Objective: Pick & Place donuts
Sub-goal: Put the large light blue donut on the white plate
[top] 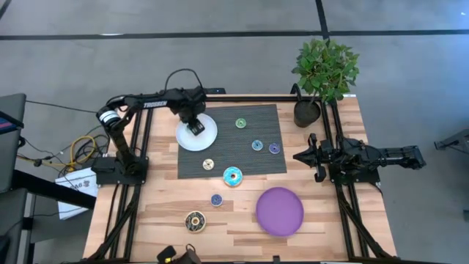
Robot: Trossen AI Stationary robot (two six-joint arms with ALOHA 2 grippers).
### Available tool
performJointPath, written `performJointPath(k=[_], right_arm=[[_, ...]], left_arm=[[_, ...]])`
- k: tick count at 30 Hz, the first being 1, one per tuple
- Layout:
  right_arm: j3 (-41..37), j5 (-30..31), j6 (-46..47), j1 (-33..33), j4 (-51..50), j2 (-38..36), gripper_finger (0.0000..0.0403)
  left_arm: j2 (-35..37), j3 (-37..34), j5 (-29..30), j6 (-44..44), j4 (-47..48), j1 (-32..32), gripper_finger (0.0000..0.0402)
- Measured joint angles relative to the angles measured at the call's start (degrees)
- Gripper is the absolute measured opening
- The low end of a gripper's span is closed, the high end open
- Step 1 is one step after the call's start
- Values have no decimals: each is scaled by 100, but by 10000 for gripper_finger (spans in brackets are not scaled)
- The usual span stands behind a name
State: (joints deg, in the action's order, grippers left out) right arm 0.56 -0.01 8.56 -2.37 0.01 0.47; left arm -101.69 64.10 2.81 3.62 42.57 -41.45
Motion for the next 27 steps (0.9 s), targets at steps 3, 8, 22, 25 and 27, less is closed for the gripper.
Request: performJointPath(k=[3, 8, 22, 25, 27], right_arm=[[2, 0, 0, 2, 0, 0, 0], [0, 0, 0, 2, 2, -1, 0], [0, 0, 0, 2, 0, 0, 0], [0, 0, 0, 2, 0, -1, 0], [0, 0, 0, 2, 0, 0, 0]], left_arm=[[0, 93, -11, 22, 1, -4, 129], [0, 332, -20, 20, 31, -4, 153], [0, 660, 136, 68, 369, -2, 204], [0, 651, 134, 131, 434, -7, 204], [0, 584, 125, 128, 428, -7, 204]])
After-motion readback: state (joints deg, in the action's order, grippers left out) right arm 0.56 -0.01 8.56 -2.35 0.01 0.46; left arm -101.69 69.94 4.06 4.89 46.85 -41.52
